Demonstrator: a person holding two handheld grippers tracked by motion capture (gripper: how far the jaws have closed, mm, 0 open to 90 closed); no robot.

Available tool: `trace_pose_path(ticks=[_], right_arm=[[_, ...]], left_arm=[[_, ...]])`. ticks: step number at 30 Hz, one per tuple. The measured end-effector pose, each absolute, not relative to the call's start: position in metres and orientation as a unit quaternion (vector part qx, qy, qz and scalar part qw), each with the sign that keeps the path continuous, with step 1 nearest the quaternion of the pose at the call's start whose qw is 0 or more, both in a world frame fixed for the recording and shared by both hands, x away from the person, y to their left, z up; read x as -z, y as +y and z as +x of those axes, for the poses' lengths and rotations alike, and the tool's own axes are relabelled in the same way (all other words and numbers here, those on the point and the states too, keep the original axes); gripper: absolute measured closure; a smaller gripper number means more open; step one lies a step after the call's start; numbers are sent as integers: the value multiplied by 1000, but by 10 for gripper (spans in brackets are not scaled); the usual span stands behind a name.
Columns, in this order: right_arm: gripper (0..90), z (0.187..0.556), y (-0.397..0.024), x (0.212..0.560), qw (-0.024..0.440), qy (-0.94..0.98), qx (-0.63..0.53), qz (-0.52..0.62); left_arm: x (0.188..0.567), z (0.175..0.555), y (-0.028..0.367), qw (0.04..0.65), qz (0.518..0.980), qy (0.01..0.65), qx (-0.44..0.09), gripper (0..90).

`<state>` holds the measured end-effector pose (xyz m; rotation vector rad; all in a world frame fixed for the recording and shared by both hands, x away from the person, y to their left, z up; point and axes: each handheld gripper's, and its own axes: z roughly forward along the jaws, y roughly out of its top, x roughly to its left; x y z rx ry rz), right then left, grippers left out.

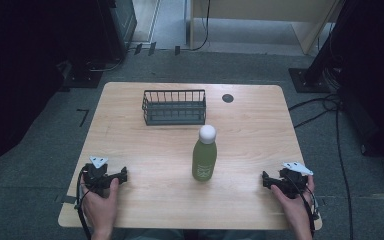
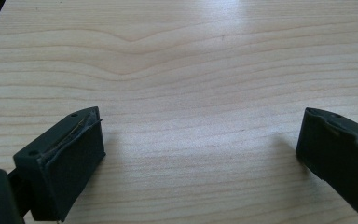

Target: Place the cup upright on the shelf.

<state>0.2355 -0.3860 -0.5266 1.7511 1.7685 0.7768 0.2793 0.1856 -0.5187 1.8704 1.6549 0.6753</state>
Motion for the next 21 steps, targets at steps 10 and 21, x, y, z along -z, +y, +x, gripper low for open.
trace_pose_path(ticks=[10, 21], right_arm=[[0, 229, -379, 512, 254, 659, -309, 637], [0, 228, -363, 491, 259, 668, -328, 616]], left_arm=[[519, 279, 186, 274, 695, 615, -251, 11], [519, 279, 186, 274, 695, 615, -251, 11]])
